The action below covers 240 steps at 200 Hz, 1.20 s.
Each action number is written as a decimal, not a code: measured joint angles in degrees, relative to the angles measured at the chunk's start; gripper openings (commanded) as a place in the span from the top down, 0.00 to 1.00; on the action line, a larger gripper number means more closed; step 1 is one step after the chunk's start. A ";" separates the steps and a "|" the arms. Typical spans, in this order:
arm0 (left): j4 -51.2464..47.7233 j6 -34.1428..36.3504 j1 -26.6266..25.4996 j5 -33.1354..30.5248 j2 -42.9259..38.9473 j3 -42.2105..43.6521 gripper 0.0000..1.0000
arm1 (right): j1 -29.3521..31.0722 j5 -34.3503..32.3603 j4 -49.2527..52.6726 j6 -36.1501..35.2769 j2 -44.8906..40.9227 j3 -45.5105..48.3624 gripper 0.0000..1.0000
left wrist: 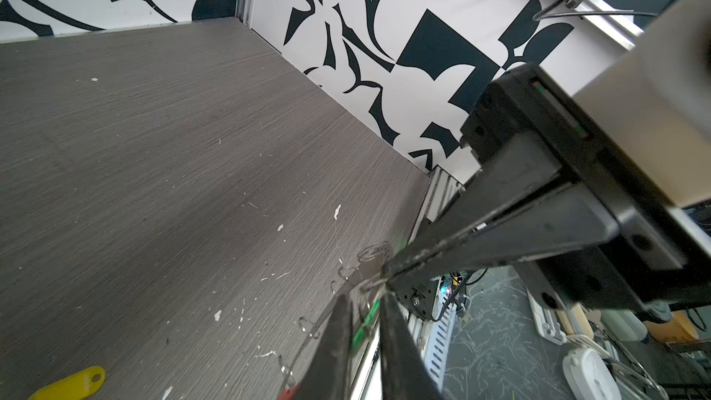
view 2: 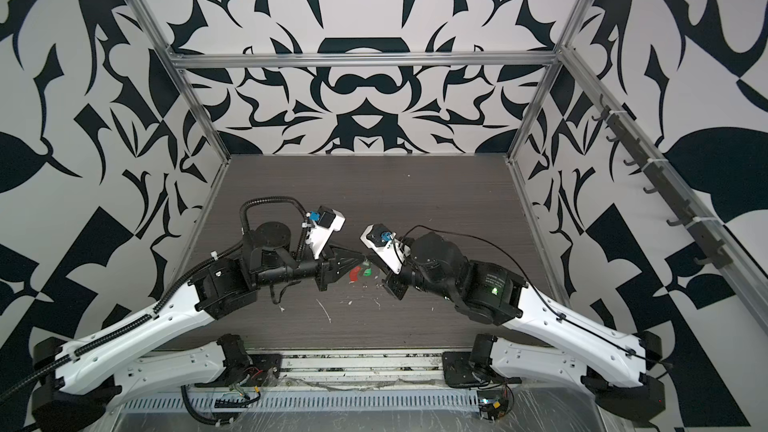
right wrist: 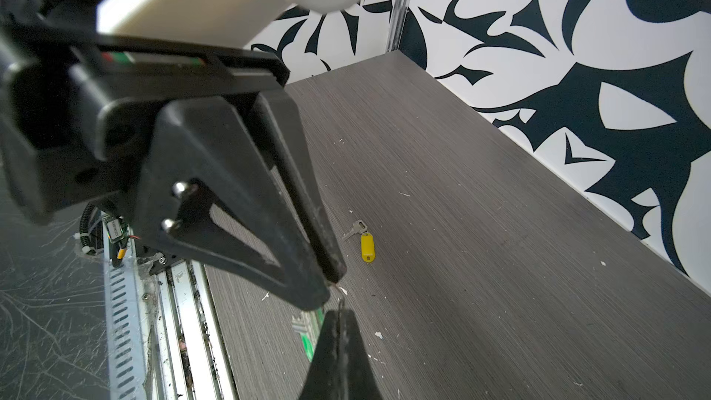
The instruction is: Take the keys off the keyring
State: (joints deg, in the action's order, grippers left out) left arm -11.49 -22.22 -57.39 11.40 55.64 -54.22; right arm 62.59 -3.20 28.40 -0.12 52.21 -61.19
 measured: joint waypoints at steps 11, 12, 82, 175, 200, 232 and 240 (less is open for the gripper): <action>0.00 -0.09 0.00 0.04 0.07 0.00 0.85 | 0.00 0.00 0.00 0.00 0.00 0.00 1.00; 0.00 -0.09 0.00 0.07 0.07 0.00 0.85 | 0.00 0.00 -0.02 -0.02 -0.02 0.00 1.00; -0.33 -0.70 0.00 0.15 0.37 0.00 1.00 | -1.68 2.14 -1.55 -0.07 -1.46 1.84 1.00; -1.79 -0.46 0.00 0.00 -2.75 0.00 1.00 | -12.61 23.34 -10.54 2.34 -4.26 7.04 1.00; -4.44 0.55 0.00 1.49 -3.02 -1.31 1.00 | -14.91 29.75 -10.73 2.86 -3.72 7.04 1.00; -10.93 3.21 0.02 3.76 -1.57 -4.83 1.00 | -16.52 36.13 -10.43 2.97 -1.95 7.04 1.00; -12.24 3.93 0.11 4.35 -1.11 -5.62 0.96 | -16.70 37.16 -10.27 2.99 -1.60 7.04 1.00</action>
State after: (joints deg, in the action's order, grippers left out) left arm -23.73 -18.28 -57.28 15.75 54.52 -59.83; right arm 45.89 33.95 18.13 2.87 50.61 -54.15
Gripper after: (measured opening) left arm 0.042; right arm 0.042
